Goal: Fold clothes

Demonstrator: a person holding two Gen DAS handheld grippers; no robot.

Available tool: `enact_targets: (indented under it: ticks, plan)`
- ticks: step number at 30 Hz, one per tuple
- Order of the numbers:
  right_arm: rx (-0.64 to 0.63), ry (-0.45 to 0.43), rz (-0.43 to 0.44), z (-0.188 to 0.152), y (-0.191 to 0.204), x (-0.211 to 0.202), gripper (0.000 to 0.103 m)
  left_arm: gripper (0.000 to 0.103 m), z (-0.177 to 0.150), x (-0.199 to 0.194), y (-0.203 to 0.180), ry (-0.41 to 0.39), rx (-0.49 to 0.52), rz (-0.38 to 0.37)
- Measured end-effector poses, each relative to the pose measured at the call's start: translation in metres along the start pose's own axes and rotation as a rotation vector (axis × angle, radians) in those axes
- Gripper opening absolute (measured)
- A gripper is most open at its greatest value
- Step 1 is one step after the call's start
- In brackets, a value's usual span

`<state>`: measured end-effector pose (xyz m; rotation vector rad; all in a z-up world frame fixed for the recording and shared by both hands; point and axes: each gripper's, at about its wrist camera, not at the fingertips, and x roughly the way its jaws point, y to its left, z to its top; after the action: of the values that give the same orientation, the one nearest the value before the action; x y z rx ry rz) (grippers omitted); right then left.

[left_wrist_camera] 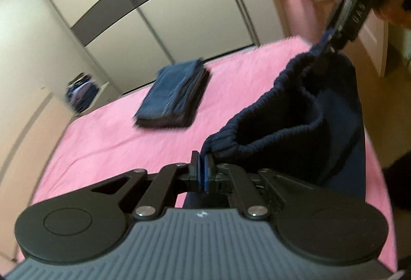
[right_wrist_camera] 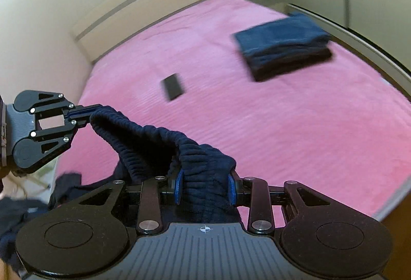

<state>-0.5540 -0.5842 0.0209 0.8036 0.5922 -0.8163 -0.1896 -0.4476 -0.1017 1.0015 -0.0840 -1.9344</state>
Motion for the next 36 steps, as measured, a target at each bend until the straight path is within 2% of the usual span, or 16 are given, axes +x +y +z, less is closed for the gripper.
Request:
enact_targets:
  ticks: [6, 10, 12, 14, 15, 16, 17, 18, 19, 22, 25, 30, 33, 36]
  plan:
    - [0.082, 0.042, -0.023, 0.050, -0.128, -0.003, 0.032, 0.002, 0.108, 0.134, -0.014, 0.018, -0.068, -0.076]
    - [0.134, 0.052, -0.062, 0.063, -0.205, 0.011, 0.033, 0.002, 0.164, 0.239, -0.016, 0.047, -0.089, -0.131]
    - [0.214, 0.066, -0.092, 0.065, -0.248, 0.030, 0.037, 0.003, 0.179, 0.297, -0.023, 0.114, -0.103, -0.147]
    - [0.216, 0.063, -0.140, 0.065, -0.272, 0.039, 0.048, 0.008, 0.191, 0.348, -0.028, 0.183, -0.113, -0.147]
    - [0.199, 0.059, -0.163, 0.065, -0.278, 0.041, 0.051, 0.011, 0.193, 0.360, -0.029, 0.200, -0.108, -0.131]
    - [0.182, 0.054, -0.186, 0.065, -0.285, 0.042, 0.058, 0.017, 0.193, 0.369, -0.029, 0.210, -0.102, -0.116]
    - [0.169, 0.053, -0.185, 0.065, -0.290, 0.044, 0.065, 0.022, 0.189, 0.370, -0.028, 0.221, -0.104, -0.111]
    - [0.160, 0.062, -0.178, 0.063, -0.289, 0.047, 0.069, 0.031, 0.183, 0.367, -0.028, 0.231, -0.110, -0.111]
    - [0.152, 0.073, -0.170, 0.060, -0.287, 0.051, 0.075, 0.034, 0.176, 0.364, -0.027, 0.242, -0.117, -0.112]
    - [0.130, 0.126, -0.145, 0.048, -0.276, 0.062, 0.077, 0.038, 0.143, 0.347, -0.028, 0.324, -0.131, -0.126]
    - [0.104, 0.183, -0.119, 0.036, -0.257, 0.093, 0.077, 0.045, 0.096, 0.319, -0.035, 0.425, -0.140, -0.156]
    - [-0.019, 0.240, -0.120, 0.023, -0.212, 0.125, 0.077, 0.051, 0.018, 0.261, -0.062, 0.558, -0.146, -0.205]
    - [-0.045, 0.239, -0.167, 0.019, -0.205, 0.129, 0.077, 0.051, -0.022, 0.239, -0.071, 0.598, -0.173, -0.201]
    - [-0.033, 0.226, -0.219, 0.016, -0.209, 0.127, 0.083, 0.051, -0.035, 0.229, -0.063, 0.574, -0.234, -0.181]
